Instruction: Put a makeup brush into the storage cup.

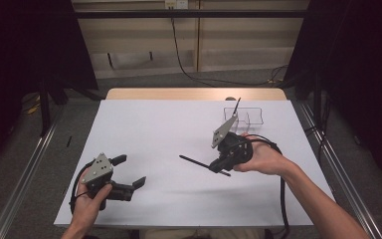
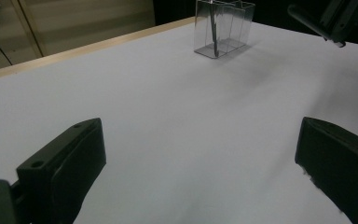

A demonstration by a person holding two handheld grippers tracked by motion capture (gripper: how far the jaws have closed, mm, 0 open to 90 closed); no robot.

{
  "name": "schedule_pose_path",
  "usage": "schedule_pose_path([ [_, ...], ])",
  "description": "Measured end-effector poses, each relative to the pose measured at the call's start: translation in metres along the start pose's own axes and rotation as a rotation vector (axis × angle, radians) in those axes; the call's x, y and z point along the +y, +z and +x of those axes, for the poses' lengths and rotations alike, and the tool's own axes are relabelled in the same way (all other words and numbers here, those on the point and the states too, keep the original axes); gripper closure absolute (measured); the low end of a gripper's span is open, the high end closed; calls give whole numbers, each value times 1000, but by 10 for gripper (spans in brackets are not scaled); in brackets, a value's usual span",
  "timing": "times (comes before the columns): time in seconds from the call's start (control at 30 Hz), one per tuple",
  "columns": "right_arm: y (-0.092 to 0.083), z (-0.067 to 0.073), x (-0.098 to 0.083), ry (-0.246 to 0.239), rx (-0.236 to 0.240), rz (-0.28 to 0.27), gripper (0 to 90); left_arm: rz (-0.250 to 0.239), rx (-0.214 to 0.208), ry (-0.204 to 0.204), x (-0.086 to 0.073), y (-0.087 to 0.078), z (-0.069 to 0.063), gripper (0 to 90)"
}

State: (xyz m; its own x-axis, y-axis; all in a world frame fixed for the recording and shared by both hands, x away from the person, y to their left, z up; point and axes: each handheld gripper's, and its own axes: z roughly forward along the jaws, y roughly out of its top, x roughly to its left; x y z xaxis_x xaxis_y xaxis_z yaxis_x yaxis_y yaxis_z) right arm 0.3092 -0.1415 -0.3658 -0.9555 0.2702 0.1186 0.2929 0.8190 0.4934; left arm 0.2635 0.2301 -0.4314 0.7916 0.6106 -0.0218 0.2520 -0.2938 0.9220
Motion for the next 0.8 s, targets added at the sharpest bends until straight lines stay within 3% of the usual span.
schedule_pose_path([
  [0.4,11,-6,-2,0,-10,142,847,28,-37,40,17,0,-2,22],
  [0.53,12,-6,-1,-6,-24,150,847,51,-76,80,24,1,-2,17],
  [0.73,16,-4,-1,-20,-15,200,846,99,-112,110,36,1,-2,25],
  [0.8,16,-4,0,-21,-10,188,846,85,-112,122,41,0,-4,38],
])
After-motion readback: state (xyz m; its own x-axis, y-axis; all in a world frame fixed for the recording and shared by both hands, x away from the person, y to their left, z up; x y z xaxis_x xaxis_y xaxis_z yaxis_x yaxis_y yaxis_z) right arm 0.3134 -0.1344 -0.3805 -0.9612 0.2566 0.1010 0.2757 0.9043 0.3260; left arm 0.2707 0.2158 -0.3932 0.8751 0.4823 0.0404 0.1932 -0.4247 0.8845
